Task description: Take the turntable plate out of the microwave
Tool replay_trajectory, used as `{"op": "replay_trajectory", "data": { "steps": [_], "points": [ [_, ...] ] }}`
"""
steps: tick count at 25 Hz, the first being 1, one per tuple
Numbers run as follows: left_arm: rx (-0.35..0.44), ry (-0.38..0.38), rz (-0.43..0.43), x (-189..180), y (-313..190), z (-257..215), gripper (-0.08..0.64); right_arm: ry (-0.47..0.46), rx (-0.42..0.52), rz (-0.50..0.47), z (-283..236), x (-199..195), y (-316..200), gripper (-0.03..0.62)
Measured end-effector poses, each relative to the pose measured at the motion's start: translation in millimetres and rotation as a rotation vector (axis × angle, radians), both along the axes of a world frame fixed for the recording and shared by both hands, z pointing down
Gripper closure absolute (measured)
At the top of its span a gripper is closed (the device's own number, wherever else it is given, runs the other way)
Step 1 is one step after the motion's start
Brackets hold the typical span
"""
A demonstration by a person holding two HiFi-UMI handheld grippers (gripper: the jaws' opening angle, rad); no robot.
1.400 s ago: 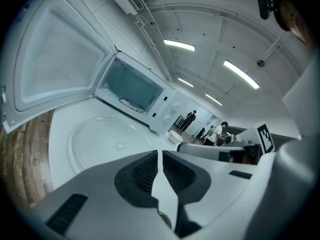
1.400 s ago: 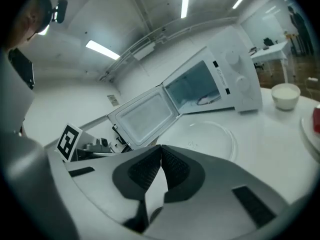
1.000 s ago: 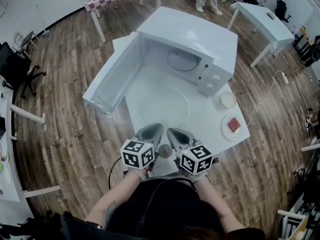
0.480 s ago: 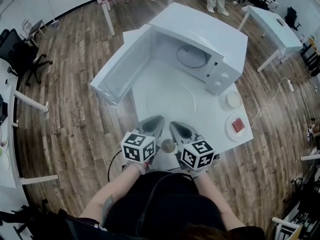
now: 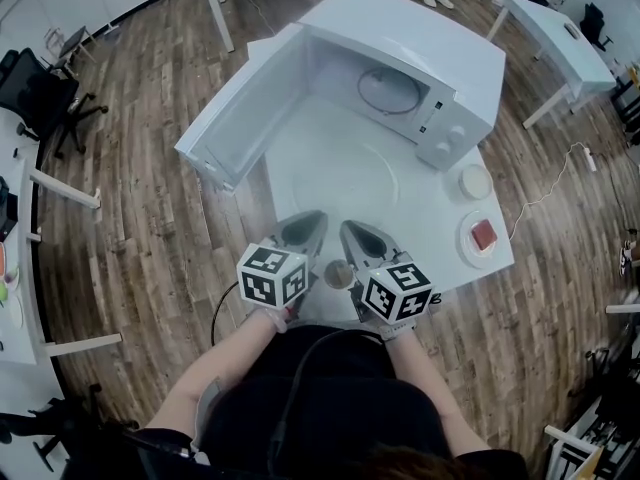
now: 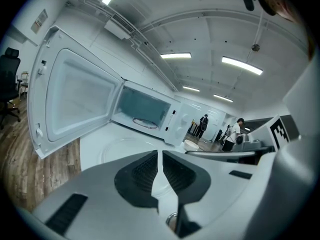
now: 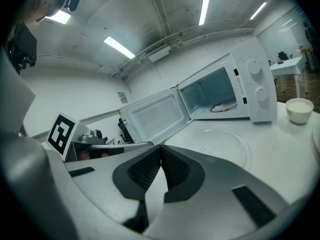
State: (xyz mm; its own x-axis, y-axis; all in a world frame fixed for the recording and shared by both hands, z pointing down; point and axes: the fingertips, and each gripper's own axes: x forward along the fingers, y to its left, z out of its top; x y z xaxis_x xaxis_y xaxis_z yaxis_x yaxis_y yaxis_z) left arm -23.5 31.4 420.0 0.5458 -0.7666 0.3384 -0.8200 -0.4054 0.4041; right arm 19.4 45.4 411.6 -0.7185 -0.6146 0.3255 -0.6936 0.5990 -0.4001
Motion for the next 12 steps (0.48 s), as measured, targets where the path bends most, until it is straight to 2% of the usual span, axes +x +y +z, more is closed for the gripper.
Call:
{"op": "replay_trajectory", "data": {
  "steps": [12],
  "points": [
    [-0.018, -0.039, 0.018, 9.1, 7.2, 5.4, 0.52, -0.041, -0.032, 0.001, 7.9, -0.1, 9.1, 0.571]
  ]
}}
